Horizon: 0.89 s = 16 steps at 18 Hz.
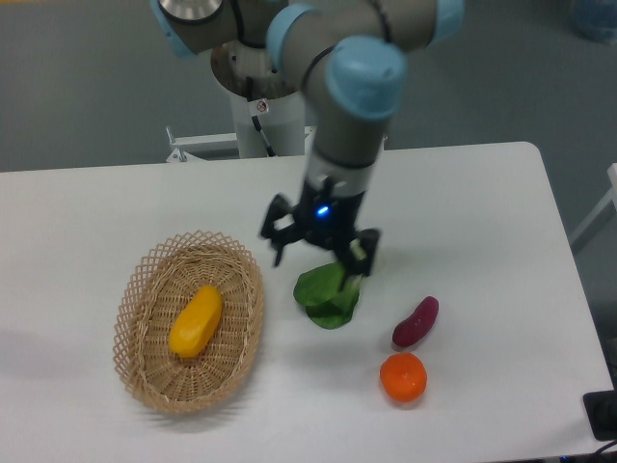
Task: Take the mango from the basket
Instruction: 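Move the open gripper over the basket and lower it onto the yellow mango, then close the gripper fingers around the yellow mango in the basket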
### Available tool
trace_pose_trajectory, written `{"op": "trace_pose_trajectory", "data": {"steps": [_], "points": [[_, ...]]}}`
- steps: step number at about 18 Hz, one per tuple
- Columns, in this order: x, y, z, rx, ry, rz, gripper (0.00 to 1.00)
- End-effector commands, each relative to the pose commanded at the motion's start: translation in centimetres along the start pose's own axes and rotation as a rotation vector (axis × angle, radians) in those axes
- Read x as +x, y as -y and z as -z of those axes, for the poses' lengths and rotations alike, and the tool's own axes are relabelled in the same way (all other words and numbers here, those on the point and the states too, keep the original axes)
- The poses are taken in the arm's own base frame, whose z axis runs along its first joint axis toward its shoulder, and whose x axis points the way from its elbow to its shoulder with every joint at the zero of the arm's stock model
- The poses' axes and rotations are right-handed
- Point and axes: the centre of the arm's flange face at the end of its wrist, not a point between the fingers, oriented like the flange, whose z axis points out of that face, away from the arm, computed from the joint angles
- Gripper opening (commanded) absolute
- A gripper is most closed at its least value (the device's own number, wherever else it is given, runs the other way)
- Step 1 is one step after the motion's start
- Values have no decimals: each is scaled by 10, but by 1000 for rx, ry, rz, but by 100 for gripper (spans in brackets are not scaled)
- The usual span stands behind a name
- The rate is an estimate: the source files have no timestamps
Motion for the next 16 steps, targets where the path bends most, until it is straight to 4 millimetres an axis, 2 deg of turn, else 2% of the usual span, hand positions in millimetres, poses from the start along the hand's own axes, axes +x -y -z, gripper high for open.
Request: {"op": "trace_pose_trajectory", "data": {"steps": [3, 5, 7, 12, 14, 16], "points": [[46, 10, -44, -48, 30, -60, 100], [53, 10, -69, -72, 53, -8, 100], [72, 17, -77, -66, 55, -28, 100], [76, 17, -118, -93, 45, -44, 100], [87, 18, -134, -115, 47, -64, 100], [89, 17, -139, -123, 45, -66, 100]]}}
